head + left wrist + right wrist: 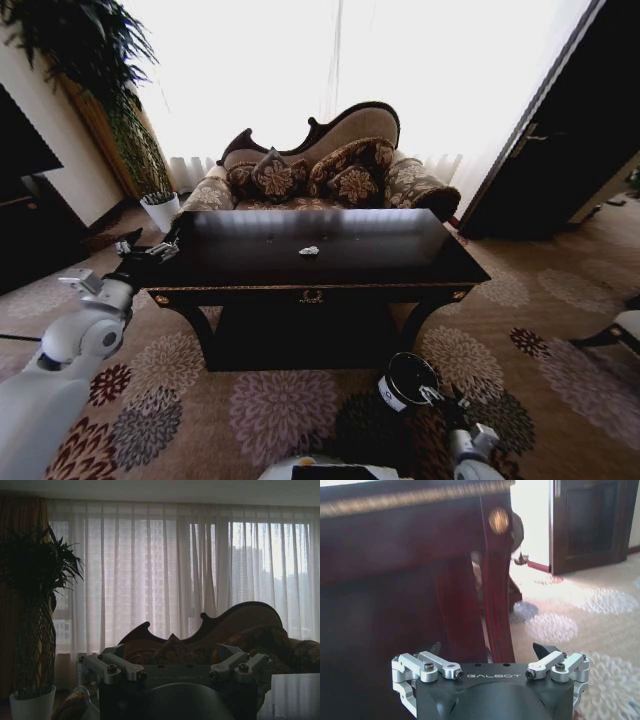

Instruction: Move to the front of the table and place the trash on the table into the trash bin.

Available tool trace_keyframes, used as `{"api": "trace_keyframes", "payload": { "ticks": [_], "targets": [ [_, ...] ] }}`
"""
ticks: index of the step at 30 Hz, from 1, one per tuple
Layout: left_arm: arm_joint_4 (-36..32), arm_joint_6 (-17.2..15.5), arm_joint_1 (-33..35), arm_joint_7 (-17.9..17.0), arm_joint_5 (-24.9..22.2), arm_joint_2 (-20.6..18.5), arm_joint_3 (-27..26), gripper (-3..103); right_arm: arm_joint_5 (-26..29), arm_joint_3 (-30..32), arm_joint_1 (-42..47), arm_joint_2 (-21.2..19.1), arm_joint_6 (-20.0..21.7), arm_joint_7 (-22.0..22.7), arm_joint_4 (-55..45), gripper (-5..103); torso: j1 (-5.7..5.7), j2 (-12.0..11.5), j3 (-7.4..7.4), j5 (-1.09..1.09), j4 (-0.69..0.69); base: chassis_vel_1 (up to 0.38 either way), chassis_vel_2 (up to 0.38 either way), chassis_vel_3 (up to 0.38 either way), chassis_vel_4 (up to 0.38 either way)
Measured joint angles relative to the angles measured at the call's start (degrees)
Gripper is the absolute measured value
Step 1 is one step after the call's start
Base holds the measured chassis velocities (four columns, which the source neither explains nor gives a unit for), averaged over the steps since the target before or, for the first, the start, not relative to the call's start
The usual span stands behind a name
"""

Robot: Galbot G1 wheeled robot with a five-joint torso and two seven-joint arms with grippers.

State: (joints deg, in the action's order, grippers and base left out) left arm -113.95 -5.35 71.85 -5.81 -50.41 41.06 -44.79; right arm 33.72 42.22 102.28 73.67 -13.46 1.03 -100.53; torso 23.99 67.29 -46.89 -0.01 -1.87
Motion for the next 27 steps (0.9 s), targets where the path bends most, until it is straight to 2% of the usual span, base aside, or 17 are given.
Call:
{"api": "trace_keyframes", "payload": {
  "ticks": [12, 18, 20, 23, 25, 27],
  "targets": [
    [0.0, 0.0, 0.0, 0.0, 0.0, 0.0, 0.0, 100, -1.8, 2.1, 8.6, 1.3, 1.8, 2.0, -22.9, 100, 0.00, 0.0, 0.00, 0.00, 0.01, 0.000, 0.000, 0.000, 0.000],
    [0.0, 0.0, 0.0, 0.0, 0.0, 0.0, 0.0, 100, -1.9, 2.6, 9.0, -0.1, 3.3, 2.6, -28.5, 100, 0.00, 0.0, 0.00, 0.00, 0.00, 0.000, 0.000, 0.000, 0.000],
    [0.0, 0.0, 0.0, 0.0, 0.0, 0.0, 0.0, 100, -1.5, 2.6, 7.9, -1.8, 4.6, 3.3, -29.7, 100, 0.00, 0.0, 0.00, 0.02, 0.00, 0.000, 0.000, 0.000, 0.000],
    [0.0, 0.0, 0.0, 0.0, 0.0, 0.0, 0.0, 100, 0.2, 1.9, 4.2, -6.6, 8.7, 5.4, -31.3, 100, 0.00, 0.0, -0.01, 0.01, 0.01, 0.000, 0.000, 0.000, 0.000],
    [0.0, 0.0, 0.0, 0.0, 0.0, 0.0, 0.0, 100, 0.8, 1.5, 3.2, -7.8, 9.7, 6.0, -31.5, 100, 0.00, 0.0, -0.01, 0.03, 0.01, 0.000, 0.000, 0.000, 0.000],
    [0.0, 0.0, 0.0, 0.0, 0.0, 0.0, 0.0, 100, 2.5, -0.3, -1.1, -13.3, 13.0, 7.5, -31.5, 100, 0.00, 0.0, -0.02, 0.02, 0.01, 0.000, 0.000, 0.000, 0.000]
  ]
}}
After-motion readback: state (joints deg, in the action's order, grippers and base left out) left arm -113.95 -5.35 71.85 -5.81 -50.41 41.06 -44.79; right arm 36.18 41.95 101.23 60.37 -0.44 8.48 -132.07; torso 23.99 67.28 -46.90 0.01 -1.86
